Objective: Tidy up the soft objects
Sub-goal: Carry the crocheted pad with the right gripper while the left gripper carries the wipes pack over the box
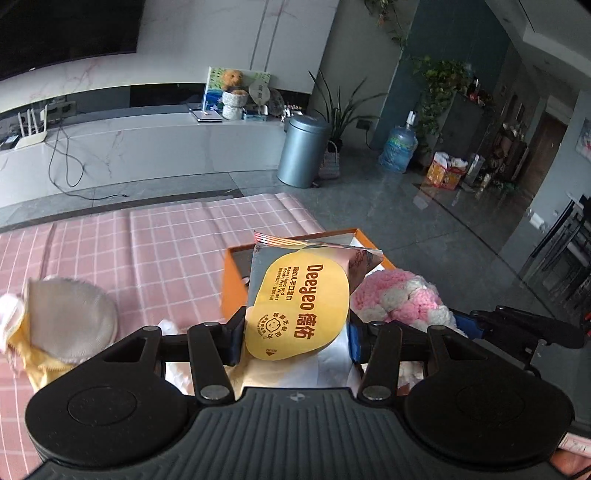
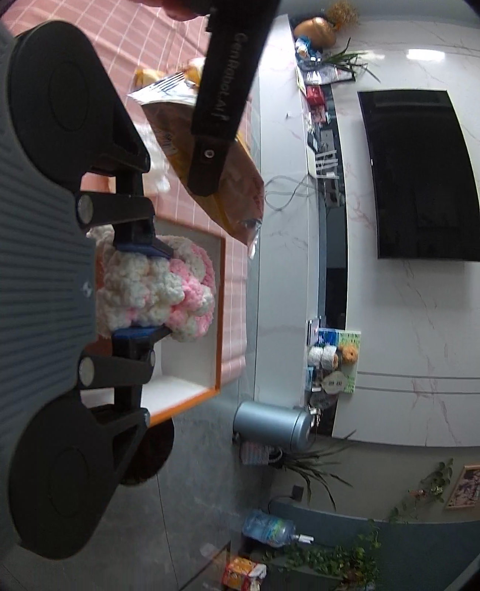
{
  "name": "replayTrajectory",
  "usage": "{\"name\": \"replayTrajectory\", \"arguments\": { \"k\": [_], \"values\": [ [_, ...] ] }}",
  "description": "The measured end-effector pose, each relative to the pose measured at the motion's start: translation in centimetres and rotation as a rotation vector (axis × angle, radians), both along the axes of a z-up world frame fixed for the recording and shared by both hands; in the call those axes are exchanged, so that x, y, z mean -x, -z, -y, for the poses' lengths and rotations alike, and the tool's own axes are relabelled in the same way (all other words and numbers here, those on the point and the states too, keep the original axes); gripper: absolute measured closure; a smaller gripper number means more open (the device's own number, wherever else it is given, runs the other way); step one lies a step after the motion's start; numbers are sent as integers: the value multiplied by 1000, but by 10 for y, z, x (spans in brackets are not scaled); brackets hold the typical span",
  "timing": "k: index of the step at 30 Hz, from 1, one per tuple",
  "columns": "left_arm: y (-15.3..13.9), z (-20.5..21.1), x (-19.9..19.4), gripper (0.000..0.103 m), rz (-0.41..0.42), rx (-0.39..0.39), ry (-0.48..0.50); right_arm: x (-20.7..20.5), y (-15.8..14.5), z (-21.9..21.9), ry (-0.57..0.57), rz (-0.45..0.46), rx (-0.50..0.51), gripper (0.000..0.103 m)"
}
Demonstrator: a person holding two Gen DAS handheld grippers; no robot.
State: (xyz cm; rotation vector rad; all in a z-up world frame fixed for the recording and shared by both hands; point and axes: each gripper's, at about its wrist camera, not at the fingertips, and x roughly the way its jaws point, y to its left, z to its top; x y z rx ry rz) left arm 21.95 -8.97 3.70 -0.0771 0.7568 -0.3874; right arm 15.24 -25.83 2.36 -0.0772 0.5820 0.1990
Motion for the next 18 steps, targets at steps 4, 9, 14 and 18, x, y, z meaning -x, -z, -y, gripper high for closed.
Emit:
{"name": "replayTrajectory", "arguments": {
  "k": [4, 9, 14, 18],
  "values": [
    [8, 36, -31, 46, -45, -97, 10, -22, 6, 23, 43, -12, 17, 67],
    [23, 68, -61, 46, -79, -218, 16, -52, 20, 36, 53, -45, 22, 67],
    [43, 88, -81, 45, -114, -339, 14, -82, 37, 38, 54, -75, 28, 67],
    [58, 94, -90, 46, -147, -377, 17, -100, 52, 40, 56, -104, 30, 67]
  ]
}}
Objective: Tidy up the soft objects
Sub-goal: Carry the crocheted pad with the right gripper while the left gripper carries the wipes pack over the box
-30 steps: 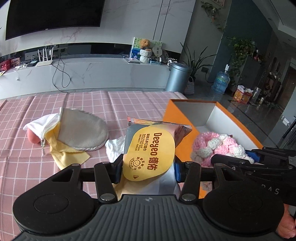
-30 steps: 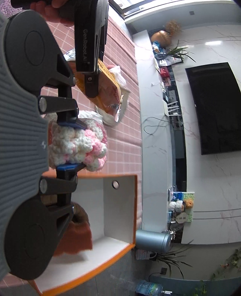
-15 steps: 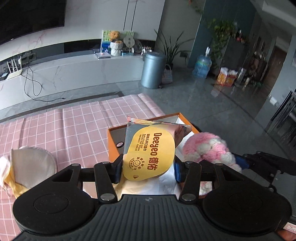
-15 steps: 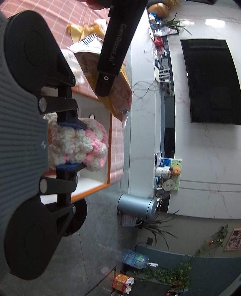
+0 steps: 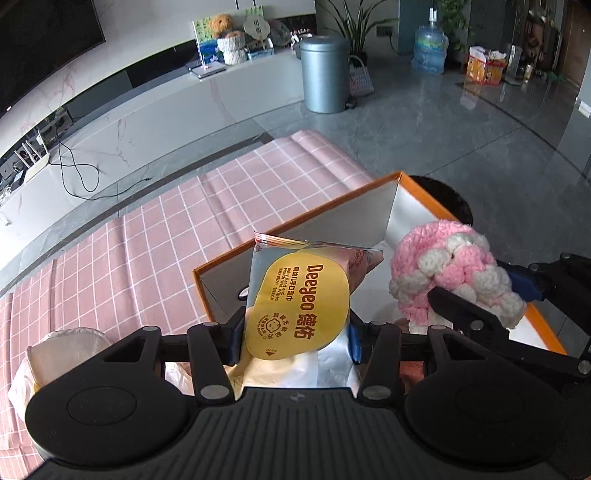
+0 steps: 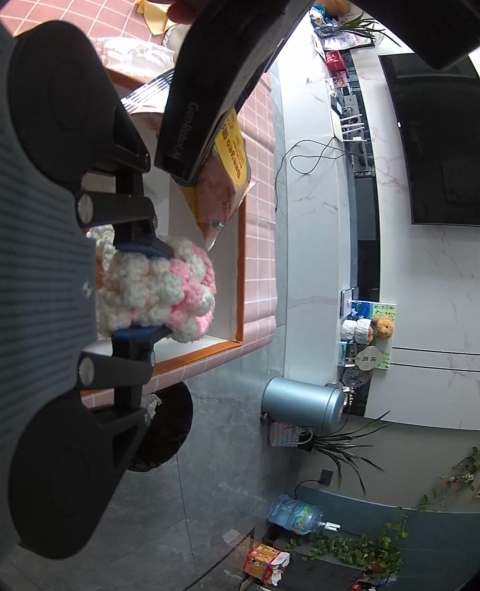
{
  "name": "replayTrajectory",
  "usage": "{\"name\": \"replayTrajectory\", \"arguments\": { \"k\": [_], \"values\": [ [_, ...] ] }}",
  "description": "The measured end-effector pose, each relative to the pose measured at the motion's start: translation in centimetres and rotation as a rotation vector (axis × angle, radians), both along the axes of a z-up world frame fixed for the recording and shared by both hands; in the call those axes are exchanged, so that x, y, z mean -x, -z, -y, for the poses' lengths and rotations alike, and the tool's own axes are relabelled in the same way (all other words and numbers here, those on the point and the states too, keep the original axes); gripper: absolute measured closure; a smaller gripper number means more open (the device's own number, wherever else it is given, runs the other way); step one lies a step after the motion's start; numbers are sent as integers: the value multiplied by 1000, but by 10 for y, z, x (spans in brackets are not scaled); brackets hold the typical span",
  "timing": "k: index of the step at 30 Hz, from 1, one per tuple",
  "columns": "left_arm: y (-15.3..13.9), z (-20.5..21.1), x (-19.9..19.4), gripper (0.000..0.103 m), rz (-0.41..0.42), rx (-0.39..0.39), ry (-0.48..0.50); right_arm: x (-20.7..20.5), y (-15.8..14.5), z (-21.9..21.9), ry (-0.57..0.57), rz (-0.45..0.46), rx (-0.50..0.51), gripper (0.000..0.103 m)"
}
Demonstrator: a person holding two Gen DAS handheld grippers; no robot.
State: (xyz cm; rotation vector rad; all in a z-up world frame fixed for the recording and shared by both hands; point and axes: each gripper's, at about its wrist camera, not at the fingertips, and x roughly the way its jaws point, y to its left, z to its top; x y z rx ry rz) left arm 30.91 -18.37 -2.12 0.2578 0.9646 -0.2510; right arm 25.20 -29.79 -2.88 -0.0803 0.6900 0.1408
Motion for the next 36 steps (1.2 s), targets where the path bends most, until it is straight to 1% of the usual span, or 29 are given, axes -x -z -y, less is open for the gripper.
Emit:
{"name": "replayTrajectory", "arguments": {
  "k": [5, 8, 10, 12, 18, 19, 20, 21, 22, 24, 26, 27, 31, 33, 36],
  "values": [
    [14, 9, -5, 45, -14, -57, 21, -10, 11, 0, -7, -21, -3, 67],
    [17, 12, -3, 45, -15, -84, 36, -17, 15, 1, -6, -27, -5, 67],
    [16, 12, -4, 43, -21, -86, 39, -22, 15, 2, -5, -29, -2, 67],
    [15, 11, -5, 39, -26, -80, 38, -21, 15, 1, -3, -30, 0, 67],
    [17, 4, -6, 33, -44, -35, 29, -14, 13, -2, 3, -26, 13, 66],
    [16, 1, -6, 31, -45, -19, 27, -13, 13, -4, 5, -24, 13, 66],
    [15, -2, -7, 27, -45, -4, 25, -12, 12, -4, 8, -23, 11, 66],
    [14, -5, -7, 25, -45, 13, 19, -13, 11, -4, 10, -21, 11, 66],
    [10, -9, -7, 25, -33, 38, 12, -13, 9, -4, 9, -19, 11, 66],
    [1, -15, -5, 25, 6, 58, 7, -14, 7, -5, 12, -14, 11, 66],
    [-11, -21, -3, 25, 46, 88, 29, -15, 6, -6, 10, -12, 3, 66],
    [-16, -25, -3, 25, 60, 105, 25, -16, 5, -7, 9, -12, -3, 66],
    [-30, -46, -1, 25, 85, 176, -25, -24, 4, -11, 11, -30, -55, 66],
    [-32, -56, 2, 25, 94, 202, -48, -29, 8, -16, 6, -50, -85, 66],
    [-31, -69, 5, 25, 93, 233, -74, -37, 18, -27, 4, -89, -99, 66]
  ]
}}
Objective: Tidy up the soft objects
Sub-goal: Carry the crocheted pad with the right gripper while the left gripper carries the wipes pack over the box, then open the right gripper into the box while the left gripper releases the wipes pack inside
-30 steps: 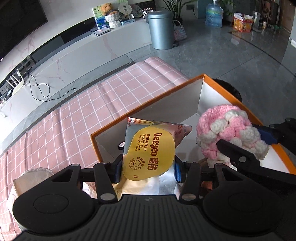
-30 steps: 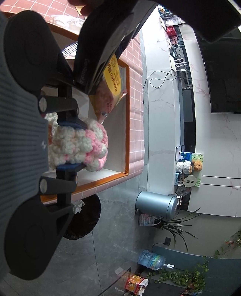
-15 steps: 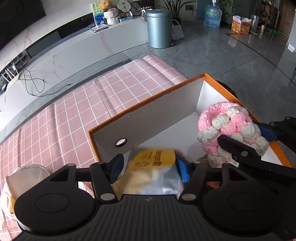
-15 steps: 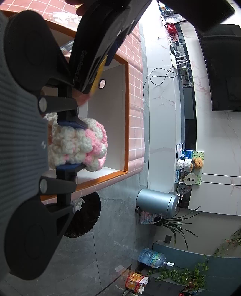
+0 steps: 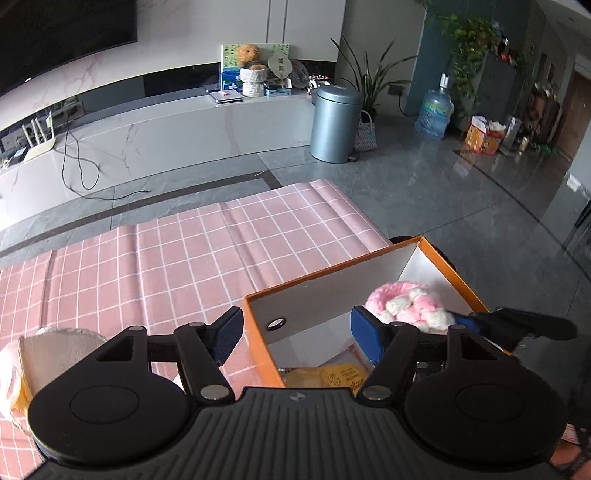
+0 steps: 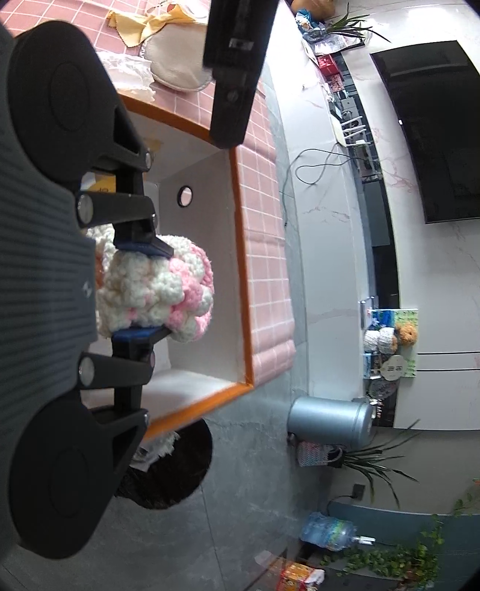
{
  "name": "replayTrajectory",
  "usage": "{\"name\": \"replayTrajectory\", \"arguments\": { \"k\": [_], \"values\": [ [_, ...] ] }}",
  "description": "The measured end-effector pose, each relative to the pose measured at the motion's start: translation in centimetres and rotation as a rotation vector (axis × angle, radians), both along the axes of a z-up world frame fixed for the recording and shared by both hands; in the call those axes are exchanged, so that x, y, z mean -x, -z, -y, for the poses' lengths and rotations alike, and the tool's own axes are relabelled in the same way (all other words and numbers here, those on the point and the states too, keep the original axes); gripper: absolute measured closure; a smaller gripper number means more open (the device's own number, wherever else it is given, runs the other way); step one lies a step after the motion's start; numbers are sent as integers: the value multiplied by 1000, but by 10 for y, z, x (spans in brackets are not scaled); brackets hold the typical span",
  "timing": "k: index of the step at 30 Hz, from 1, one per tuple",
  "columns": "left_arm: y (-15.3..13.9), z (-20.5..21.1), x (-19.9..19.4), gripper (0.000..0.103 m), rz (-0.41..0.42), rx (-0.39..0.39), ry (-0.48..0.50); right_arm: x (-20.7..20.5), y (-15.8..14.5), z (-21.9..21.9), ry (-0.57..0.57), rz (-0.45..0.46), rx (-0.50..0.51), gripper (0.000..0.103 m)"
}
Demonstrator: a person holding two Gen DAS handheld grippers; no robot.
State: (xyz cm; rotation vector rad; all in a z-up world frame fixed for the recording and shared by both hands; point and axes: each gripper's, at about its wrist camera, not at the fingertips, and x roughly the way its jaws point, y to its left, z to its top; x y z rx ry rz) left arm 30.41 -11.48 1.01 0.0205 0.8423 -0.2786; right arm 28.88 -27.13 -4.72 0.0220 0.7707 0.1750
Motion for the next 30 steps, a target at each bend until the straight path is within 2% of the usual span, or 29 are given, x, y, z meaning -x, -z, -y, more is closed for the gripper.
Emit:
{"name": "replayTrajectory", "arguments": {
  "k": [6, 12, 18, 26, 30],
  "values": [
    [8, -20, 5, 25, -19, 16, -46, -9, 22, -15, 18, -52, 44, 61],
    [17, -33, 14, 25, -36, 39, -66, -9, 17, -14, 37, -43, 45, 51],
    [17, -46, 27, 25, -30, 64, -90, 0, 7, -17, 53, -2, 104, 32],
    [8, -60, 52, 25, -5, 96, -91, 27, -18, -28, 27, 44, 119, 31],
    [6, -69, 74, 25, 73, 76, -83, 53, -36, -42, 2, 93, 114, 30]
  ]
}}
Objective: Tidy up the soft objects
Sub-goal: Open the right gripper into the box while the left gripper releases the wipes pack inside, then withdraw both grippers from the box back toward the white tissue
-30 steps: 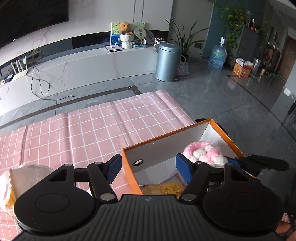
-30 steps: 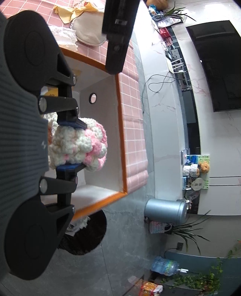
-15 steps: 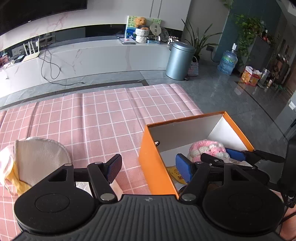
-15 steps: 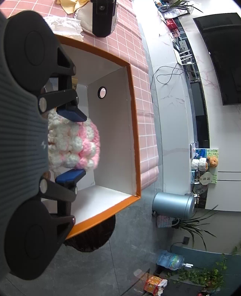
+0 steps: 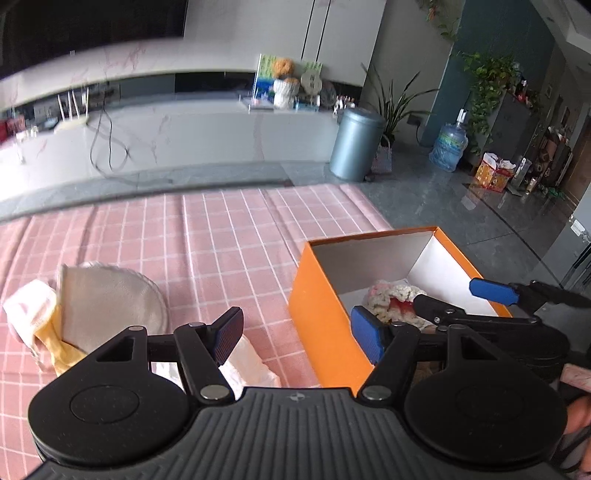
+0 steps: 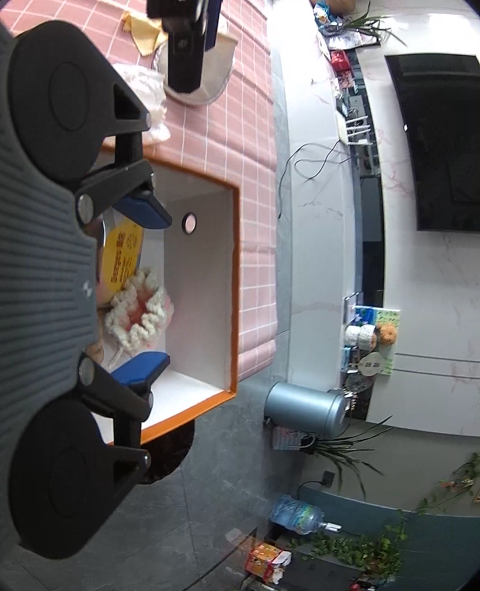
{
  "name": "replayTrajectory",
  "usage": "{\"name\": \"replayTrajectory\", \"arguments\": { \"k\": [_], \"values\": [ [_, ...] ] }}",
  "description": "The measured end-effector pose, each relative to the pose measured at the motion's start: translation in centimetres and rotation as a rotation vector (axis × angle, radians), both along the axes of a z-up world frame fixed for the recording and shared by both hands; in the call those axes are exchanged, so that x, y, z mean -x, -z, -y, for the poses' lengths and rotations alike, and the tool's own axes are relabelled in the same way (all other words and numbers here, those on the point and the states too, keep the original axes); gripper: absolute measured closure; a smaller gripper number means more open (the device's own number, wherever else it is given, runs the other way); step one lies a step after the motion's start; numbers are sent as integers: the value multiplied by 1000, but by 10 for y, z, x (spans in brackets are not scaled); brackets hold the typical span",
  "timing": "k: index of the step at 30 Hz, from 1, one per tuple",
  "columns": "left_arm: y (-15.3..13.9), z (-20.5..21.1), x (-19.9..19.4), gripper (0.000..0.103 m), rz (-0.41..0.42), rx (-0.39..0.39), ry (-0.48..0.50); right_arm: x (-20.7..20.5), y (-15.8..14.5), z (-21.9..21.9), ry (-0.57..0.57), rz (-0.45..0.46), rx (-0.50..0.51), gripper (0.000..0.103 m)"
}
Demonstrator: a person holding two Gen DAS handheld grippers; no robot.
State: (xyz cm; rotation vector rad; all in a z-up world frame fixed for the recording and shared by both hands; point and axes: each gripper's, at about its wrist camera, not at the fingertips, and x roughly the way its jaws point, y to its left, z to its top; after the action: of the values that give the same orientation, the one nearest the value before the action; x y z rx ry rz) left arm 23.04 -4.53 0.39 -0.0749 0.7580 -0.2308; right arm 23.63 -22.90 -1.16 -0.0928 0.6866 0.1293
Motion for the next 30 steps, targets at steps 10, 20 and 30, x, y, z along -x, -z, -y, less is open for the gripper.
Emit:
{"name": "replayTrajectory", "arguments": {
  "k": [10, 20, 30],
  "values": [
    [9, -59, 65, 30, 155, -19, -86, 75, -19, -64, -99, 144, -13, 30],
    [43, -133, 108, 39, 128, 27, -212, 104, 21, -134, -191, 55, -25, 30],
    [69, -176, 92, 31, 53, 51, -288, 65, 57, -167, -209, -84, 3, 14]
  ]
}}
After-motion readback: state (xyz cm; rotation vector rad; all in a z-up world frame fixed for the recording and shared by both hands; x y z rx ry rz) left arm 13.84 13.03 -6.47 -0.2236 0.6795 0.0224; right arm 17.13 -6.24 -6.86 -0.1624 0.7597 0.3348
